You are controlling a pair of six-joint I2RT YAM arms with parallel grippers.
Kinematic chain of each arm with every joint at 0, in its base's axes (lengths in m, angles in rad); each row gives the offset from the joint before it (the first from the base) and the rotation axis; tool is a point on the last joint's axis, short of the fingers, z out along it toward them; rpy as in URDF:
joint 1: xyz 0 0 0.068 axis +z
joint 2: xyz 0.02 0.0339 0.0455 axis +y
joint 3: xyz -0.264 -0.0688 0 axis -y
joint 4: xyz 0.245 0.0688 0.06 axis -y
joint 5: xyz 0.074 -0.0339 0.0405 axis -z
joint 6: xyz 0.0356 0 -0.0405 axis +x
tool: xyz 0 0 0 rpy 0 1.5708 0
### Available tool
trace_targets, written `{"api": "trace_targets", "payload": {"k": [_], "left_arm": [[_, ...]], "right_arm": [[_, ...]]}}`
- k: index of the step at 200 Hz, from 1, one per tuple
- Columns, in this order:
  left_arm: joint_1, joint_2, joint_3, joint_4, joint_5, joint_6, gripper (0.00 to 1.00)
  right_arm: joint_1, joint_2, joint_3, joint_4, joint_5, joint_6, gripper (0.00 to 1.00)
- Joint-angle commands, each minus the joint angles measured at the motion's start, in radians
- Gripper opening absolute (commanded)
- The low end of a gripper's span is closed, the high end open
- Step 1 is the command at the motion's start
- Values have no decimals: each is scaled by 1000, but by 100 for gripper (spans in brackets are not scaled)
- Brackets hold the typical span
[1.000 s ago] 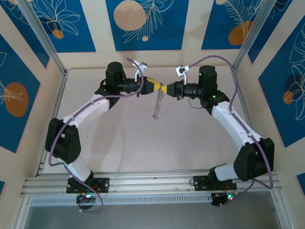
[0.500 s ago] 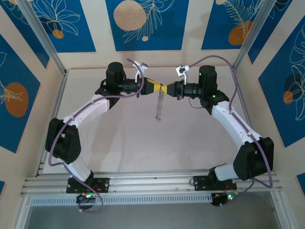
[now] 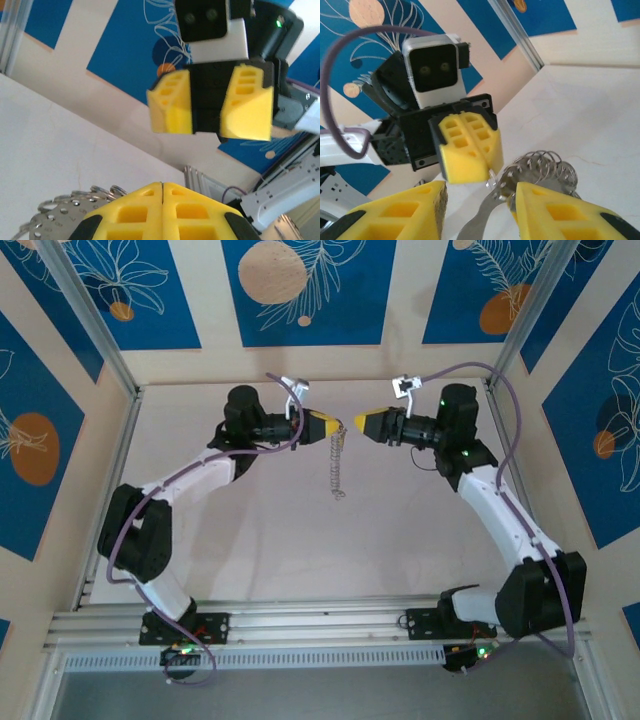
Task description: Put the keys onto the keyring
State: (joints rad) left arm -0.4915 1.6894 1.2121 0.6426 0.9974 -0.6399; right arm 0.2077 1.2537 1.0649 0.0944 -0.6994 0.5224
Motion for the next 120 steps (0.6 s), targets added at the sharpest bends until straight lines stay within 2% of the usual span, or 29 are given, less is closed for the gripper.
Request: {"api": "trace_targets", "payload": {"k": [1, 28, 61, 120], "left_arm": [[-5, 2, -16, 269, -39, -147, 0], [-5, 3, -40, 344, -76, -199, 0], [-8, 7, -52, 385, -85, -233, 0], [-9, 40, -16, 388, -51, -265, 0]], "right_arm": [[2, -67, -83, 83, 53, 54, 42], [4, -97, -195, 186, 144, 79, 43], [9, -92, -262, 272, 175, 61, 45], [25, -46, -249, 311, 120, 7, 48]]}}
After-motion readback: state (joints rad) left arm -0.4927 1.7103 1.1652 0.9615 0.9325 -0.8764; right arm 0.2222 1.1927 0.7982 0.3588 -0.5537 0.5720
